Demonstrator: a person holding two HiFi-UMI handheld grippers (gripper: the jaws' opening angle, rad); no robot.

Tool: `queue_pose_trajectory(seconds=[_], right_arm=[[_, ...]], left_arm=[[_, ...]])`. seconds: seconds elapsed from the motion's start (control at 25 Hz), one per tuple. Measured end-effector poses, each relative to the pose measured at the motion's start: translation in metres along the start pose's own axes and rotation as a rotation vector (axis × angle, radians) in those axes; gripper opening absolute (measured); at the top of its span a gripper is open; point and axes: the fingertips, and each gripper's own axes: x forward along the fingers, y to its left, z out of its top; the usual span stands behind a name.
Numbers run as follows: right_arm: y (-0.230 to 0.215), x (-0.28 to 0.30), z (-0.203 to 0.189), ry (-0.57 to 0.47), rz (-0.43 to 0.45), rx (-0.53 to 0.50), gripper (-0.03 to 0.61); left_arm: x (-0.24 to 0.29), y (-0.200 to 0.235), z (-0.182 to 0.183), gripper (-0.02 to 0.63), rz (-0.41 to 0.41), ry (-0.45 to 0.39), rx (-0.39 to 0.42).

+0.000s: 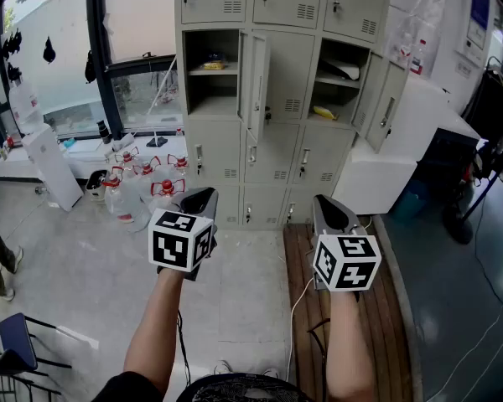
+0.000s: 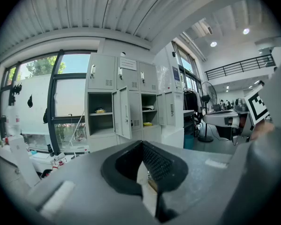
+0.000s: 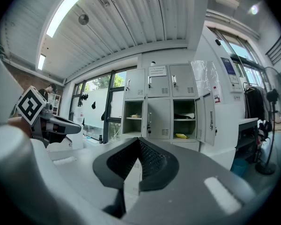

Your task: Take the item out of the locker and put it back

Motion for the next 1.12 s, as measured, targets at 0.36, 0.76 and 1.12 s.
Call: queue_pose_trajectory(seconds=[0.36, 0.76, 1.12], right_arm=[[0.009, 0.001, -0.004, 0.014, -0.002, 0.005, 0.023], [0.024, 0.009, -0.011, 0.022, -0.036, 0.011, 0.054], [0.037, 0.016, -0.011, 0.031, -0.080, 0.013, 0.124]], left_arm=[[-0.003, 0.007, 0.001, 0.002, -0.015, -0.005, -0.010], [0.001, 0.027, 0.000, 0.002, -0.047, -0.011, -0.012], [0.011, 0.039, -0.004, 0.002, -0.110, -0.007, -0.005]])
